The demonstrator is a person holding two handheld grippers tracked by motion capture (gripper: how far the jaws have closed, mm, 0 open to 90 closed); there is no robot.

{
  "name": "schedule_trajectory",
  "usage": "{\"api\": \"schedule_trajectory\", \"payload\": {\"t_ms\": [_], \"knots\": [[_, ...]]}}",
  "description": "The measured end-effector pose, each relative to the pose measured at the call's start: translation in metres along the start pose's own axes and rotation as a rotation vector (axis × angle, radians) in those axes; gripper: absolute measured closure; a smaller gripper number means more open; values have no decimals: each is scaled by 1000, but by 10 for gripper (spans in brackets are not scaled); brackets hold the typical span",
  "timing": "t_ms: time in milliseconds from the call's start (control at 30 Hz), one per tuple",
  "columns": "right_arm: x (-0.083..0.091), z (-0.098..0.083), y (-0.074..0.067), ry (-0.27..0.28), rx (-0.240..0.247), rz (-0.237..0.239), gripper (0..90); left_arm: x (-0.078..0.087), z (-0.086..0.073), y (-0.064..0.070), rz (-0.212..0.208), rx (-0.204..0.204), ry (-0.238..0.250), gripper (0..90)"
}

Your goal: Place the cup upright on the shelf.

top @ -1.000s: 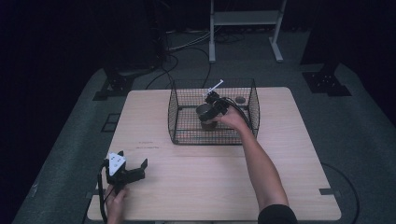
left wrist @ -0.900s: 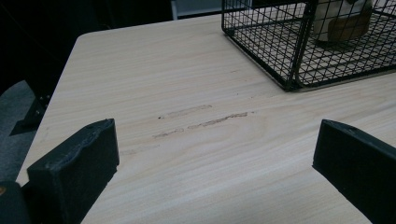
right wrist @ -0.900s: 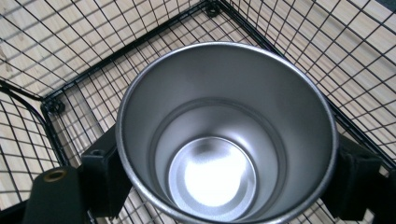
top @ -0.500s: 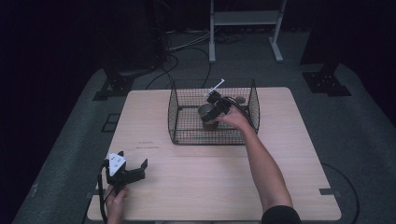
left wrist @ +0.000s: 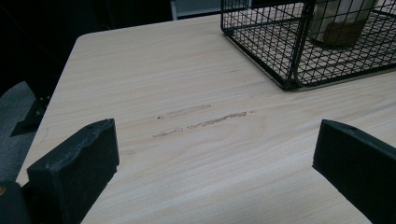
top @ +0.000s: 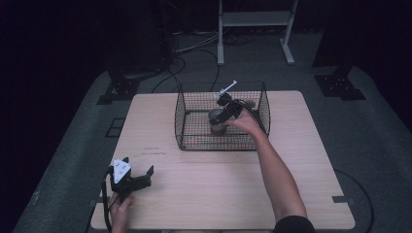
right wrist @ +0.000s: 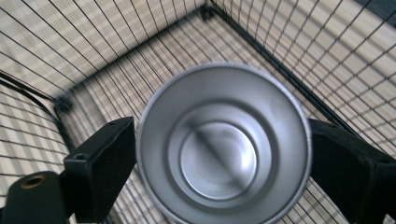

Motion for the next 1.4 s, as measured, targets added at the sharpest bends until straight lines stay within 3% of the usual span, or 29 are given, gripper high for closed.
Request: {"api": "schedule_trajectory", "payload": {"t_ms": [333, 667, 1067, 1400], "knots": [[28, 13, -2, 95, -9, 2, 104, 0, -1, 1, 1, -4, -8, 0], [58, 18, -23, 177, 44, 43, 113, 1, -1, 1, 1, -10, -7, 0], [87, -7, -41, 199, 88, 44, 126, 1, -1, 1, 7, -14, -3, 0], [102, -30, -43, 215, 71, 65, 126, 1, -1, 2, 7, -17, -3, 0]]}}
Point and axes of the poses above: each handheld gripper's, and its own axes: x roughly backward along the jaws, z roughly out of its top, y roughly to its right, the point moved 10 cm from there along -x, roughly forward along the jaws, and after that the axes turned 3 degrees about z, right-handed, at the moved point
